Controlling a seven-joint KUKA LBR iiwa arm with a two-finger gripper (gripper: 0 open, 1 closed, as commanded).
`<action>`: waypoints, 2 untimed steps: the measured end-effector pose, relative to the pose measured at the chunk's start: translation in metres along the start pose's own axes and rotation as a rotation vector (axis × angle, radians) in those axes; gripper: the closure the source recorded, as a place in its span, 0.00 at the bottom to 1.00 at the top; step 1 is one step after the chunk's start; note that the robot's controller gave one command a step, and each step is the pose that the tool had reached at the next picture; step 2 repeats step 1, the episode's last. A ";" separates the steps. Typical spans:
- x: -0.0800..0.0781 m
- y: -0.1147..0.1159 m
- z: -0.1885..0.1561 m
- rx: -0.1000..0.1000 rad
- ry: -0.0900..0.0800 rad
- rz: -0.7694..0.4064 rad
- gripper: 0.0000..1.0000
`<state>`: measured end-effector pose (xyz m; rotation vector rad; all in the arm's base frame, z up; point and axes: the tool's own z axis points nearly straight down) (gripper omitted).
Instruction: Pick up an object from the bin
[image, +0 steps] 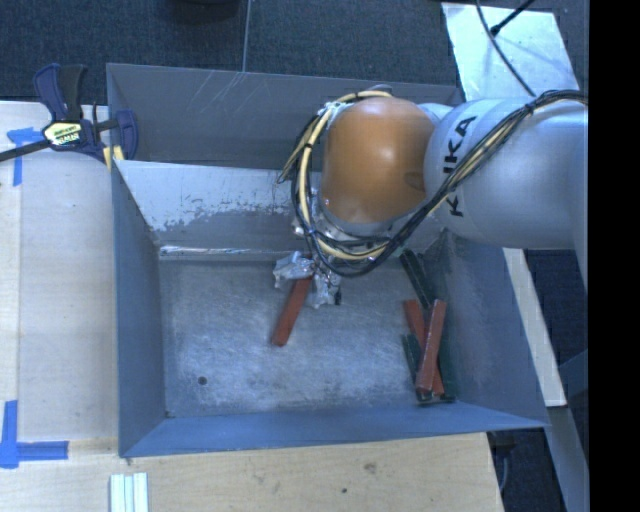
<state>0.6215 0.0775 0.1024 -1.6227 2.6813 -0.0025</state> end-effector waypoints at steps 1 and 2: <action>-0.038 0.037 -0.127 0.003 -0.004 -0.017 1.00; -0.038 0.037 -0.127 0.003 -0.004 -0.017 1.00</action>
Offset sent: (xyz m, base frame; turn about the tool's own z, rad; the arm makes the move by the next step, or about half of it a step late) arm -0.0184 0.0481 0.1207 -0.0151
